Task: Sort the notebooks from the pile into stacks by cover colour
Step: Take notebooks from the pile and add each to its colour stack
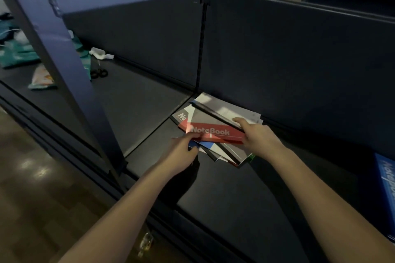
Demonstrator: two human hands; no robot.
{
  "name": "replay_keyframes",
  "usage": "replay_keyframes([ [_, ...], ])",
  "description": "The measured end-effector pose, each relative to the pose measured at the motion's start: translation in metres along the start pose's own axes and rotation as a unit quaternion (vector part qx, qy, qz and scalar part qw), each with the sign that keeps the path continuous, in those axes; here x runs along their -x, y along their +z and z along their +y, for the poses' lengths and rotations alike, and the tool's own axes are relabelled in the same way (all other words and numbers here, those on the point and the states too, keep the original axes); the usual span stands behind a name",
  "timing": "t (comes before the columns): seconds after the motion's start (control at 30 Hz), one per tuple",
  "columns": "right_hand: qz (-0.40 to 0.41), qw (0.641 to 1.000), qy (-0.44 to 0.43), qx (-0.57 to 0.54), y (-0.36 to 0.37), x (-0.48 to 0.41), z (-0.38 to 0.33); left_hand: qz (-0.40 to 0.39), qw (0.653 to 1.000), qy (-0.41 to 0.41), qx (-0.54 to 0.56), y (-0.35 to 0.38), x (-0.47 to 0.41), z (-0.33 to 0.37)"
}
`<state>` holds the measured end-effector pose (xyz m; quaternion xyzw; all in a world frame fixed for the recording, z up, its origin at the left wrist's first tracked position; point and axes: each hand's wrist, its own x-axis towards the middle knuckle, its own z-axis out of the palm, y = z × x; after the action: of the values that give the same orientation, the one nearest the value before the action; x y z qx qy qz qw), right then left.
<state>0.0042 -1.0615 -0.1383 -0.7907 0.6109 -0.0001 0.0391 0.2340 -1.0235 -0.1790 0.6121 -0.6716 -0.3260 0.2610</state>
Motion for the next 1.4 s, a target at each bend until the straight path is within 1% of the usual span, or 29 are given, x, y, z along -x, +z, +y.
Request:
replay_keyframes([
  [0.07, -0.003, 0.999, 0.027, -0.044, -0.006, 0.01, 0.003, -0.002, 1.0, -0.001, 0.001, 0.0, 0.0, 0.001],
  [0.1, -0.003, 0.998, 0.036, -0.047, -0.007, 0.014, 0.001, -0.003, 1.0, 0.0, 0.004, 0.0, 0.0, 0.003],
  [0.2, 0.008, 0.999, 0.034, -0.004, -0.007, 0.023, -0.018, 0.014, 0.998, 0.005, 0.067, 0.002, 0.006, 0.016],
  [0.27, 0.009, 0.999, 0.02, 0.027, -0.006, 0.026, -0.034, 0.065, 0.991, 0.014, 0.118, 0.01, 0.016, 0.027],
  [0.33, 0.014, 0.999, 0.021, 0.025, -0.006, 0.033, -0.049, 0.12, 0.976, 0.025, 0.178, 0.022, 0.023, 0.037],
  [0.43, 0.029, 0.998, 0.044, -0.036, -0.004, 0.051, -0.063, 0.126, 0.94, 0.004, 0.318, 0.037, 0.019, 0.046],
  [0.47, 0.036, 0.996, 0.05, -0.071, -0.003, 0.057, -0.064, 0.126, 0.931, -0.005, 0.344, 0.039, 0.017, 0.05],
  [0.5, 0.042, 0.992, 0.052, -0.107, -0.001, 0.063, -0.066, 0.129, 0.926, -0.008, 0.355, 0.04, 0.017, 0.055],
  [0.57, 0.046, 0.986, 0.029, -0.16, 0.0, 0.076, -0.07, 0.133, 0.919, -0.002, 0.371, 0.041, 0.018, 0.065],
  [0.67, 0.044, 0.981, -0.029, -0.187, 0.0, 0.094, -0.072, 0.165, 0.925, 0.002, 0.342, 0.04, 0.02, 0.071],
  [0.7, 0.049, 0.979, -0.031, -0.195, 0.001, 0.099, -0.068, 0.174, 0.925, 0.01, 0.337, 0.038, 0.02, 0.072],
  [0.77, 0.068, 0.972, -0.006, -0.224, 0.002, 0.105, -0.052, 0.175, 0.918, 0.027, 0.354, 0.032, 0.02, 0.073],
  [0.87, 0.082, 0.954, 0.053, -0.283, 0.003, 0.11, -0.02, 0.14, 0.921, 0.028, 0.364, 0.028, 0.019, 0.079],
  [0.97, 0.11, 0.935, 0.104, -0.32, 0.0, 0.113, 0.008, 0.094, 0.924, 0.045, 0.369, 0.036, 0.024, 0.098],
  [1.1, 0.158, 0.887, 0.156, -0.405, -0.013, 0.126, 0.04, 0.067, 0.916, 0.061, 0.39, 0.061, 0.032, 0.134],
  [1.2, 0.172, 0.853, 0.191, -0.455, -0.023, 0.147, 0.066, 0.053, 0.914, 0.069, 0.396, 0.082, 0.035, 0.156],
  [1.33, 0.216, 0.806, 0.213, -0.508, -0.028, 0.177, 0.103, 0.019, 0.911, 0.084, 0.404, 0.11, 0.039, 0.189],
  [1.4, 0.229, 0.792, 0.222, -0.52, -0.031, 0.191, 0.119, 0.009, 0.91, 0.108, 0.401, 0.124, 0.042, 0.206],
])
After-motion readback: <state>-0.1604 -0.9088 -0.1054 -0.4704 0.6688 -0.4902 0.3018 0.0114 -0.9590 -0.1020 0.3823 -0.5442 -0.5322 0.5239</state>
